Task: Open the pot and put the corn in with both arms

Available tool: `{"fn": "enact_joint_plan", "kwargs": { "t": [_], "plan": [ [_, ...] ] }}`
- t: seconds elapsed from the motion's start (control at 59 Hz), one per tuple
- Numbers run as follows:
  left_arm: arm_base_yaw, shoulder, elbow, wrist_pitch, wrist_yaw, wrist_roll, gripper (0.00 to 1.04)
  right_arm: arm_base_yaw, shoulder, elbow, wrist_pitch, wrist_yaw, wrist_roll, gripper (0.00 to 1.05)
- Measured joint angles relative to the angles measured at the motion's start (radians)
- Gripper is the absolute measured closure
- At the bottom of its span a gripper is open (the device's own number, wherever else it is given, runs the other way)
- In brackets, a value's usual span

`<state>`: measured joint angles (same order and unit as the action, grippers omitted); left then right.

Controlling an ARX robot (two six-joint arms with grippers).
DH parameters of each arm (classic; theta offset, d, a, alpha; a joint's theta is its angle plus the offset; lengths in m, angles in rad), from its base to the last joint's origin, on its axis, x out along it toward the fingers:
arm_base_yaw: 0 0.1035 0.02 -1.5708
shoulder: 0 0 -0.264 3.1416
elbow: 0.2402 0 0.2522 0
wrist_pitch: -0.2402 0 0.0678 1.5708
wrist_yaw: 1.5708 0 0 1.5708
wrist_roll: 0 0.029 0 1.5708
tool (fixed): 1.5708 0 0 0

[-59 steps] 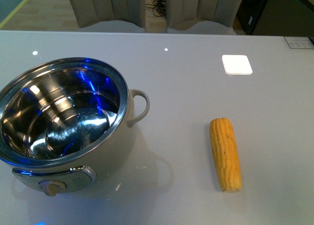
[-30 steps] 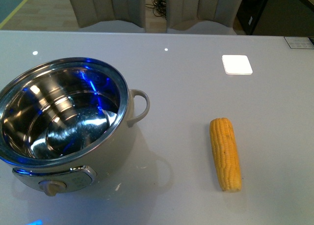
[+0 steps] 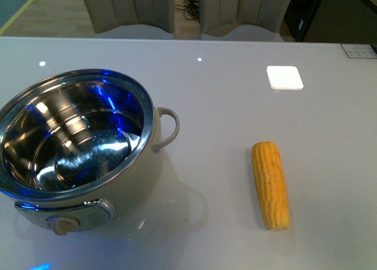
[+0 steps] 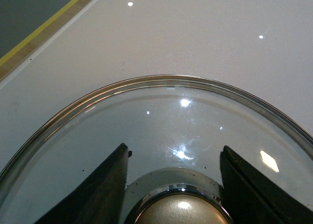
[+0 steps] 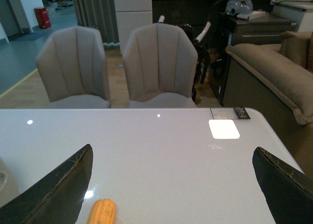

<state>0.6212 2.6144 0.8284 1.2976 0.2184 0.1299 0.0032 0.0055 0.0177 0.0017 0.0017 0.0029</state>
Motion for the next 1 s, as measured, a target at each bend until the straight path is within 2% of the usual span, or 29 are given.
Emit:
{"fn": "enact_joint_plan", "kwargs": {
  "t": [0.186,0.44,0.711,0.999],
  "plan": [
    [0.003,-0.045,-0.011,-0.024,0.014,0.001,0.06,0.0,0.0,0.0,0.0,0.0,0.0,0.09],
    [0.013,-0.187,-0.055,-0.079,0.022,-0.024,0.07,0.0,0.0,0.0,0.0,0.0,0.0,0.09],
    [0.01,-0.473,-0.12,-0.195,0.041,-0.079,0.07,0.0,0.0,0.0,0.0,0.0,0.0,0.09],
    [-0.095,-0.88,-0.253,-0.346,0.018,-0.179,0.07,0.0,0.0,0.0,0.0,0.0,0.0,0.09]
  ]
}}
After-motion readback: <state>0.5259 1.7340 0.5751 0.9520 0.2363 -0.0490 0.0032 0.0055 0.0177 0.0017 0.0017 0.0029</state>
